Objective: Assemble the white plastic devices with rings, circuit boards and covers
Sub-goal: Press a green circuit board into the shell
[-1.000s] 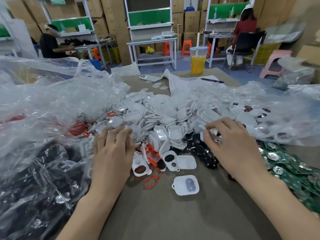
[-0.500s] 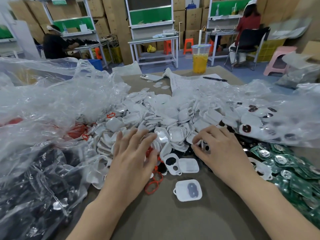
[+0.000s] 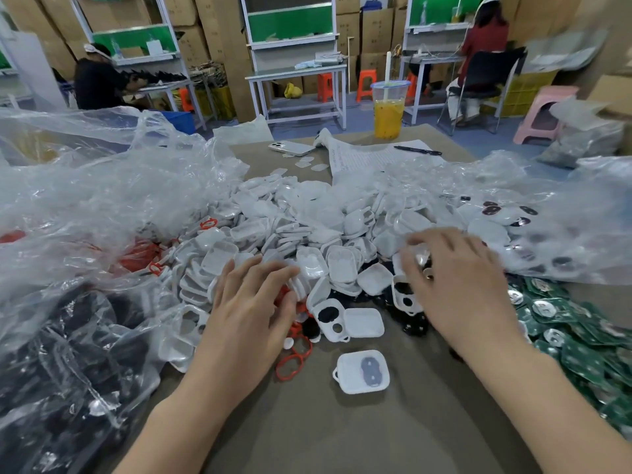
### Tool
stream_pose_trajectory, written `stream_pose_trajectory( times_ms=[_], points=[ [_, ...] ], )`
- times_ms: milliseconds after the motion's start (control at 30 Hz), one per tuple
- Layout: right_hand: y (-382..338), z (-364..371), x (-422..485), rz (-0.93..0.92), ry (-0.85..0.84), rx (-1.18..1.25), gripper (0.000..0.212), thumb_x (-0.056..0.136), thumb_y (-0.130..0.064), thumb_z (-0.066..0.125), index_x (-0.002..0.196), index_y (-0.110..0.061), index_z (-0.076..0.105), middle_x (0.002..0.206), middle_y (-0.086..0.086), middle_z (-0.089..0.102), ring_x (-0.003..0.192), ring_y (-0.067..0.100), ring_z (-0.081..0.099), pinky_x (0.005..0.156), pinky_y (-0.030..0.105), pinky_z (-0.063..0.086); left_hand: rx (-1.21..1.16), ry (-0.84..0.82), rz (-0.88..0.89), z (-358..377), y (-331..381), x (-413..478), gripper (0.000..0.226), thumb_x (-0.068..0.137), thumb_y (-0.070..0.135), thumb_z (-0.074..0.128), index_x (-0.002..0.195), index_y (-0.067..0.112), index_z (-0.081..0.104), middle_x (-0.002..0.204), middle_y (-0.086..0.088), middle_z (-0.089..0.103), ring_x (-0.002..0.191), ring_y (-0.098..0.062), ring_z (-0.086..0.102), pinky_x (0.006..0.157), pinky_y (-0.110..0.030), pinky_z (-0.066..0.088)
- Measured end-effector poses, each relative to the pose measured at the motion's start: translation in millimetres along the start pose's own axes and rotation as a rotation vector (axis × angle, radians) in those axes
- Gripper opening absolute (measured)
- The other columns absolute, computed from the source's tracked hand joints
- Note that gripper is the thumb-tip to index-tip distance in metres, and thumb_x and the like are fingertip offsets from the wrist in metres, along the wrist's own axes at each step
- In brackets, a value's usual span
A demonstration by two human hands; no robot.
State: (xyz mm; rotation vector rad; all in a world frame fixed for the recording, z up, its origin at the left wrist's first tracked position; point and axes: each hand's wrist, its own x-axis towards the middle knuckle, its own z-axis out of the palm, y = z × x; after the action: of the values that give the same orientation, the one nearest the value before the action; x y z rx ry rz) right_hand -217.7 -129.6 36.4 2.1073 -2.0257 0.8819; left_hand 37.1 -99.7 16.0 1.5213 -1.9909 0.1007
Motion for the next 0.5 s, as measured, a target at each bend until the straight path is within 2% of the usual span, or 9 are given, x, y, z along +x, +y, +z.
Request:
stream_pose_trajectory(
  times_ms=[100,200,367,500],
  points=[
    [16,-13,0,0.185,0.008,-0.052,0.031,0.098,-0.038,0.043,0.116,-0.019,0.061,0.117,0.011,0.061,0.106,0.033,0.051,0.09,0.045,0.04,-0.02,0.002,-0.016,-1,1,0,0.043,0.099,0.038,0.042,0.129,0.018,0.066,0.132,0.006,0.063,0.136,-0.021,0.04,0.114,-0.057,0.034],
    [24,-19,-8,0.282,-0.065,-0.119,0.032,0.098,-0.039,0.041,0.119,-0.022,0.06,0.119,0.01,0.058,0.111,0.033,0.047,0.092,0.045,0.037,-0.011,-0.007,-0.012,-2,2,0,0.044,0.099,0.039,0.04,0.13,0.019,0.065,0.133,0.006,0.062,0.137,-0.021,0.04,0.114,-0.057,0.035],
    [28,-23,-13,0.338,-0.174,-0.205,0.035,0.102,-0.038,0.039,0.129,-0.025,0.055,0.125,0.013,0.052,0.114,0.038,0.05,0.1,0.046,0.037,-0.029,-0.005,-0.022,-1,2,-1,0.046,0.099,0.039,0.04,0.131,0.019,0.065,0.134,0.006,0.062,0.138,-0.022,0.04,0.116,-0.056,0.033],
    [35,-25,-10,0.32,-0.191,-0.185,0.031,0.103,-0.036,0.038,0.127,-0.027,0.056,0.122,0.009,0.056,0.11,0.033,0.054,0.093,0.043,0.043,-0.019,-0.001,-0.014,-1,2,0,0.047,0.099,0.039,0.04,0.131,0.017,0.065,0.133,0.005,0.063,0.137,-0.023,0.042,0.116,-0.056,0.033]
  ],
)
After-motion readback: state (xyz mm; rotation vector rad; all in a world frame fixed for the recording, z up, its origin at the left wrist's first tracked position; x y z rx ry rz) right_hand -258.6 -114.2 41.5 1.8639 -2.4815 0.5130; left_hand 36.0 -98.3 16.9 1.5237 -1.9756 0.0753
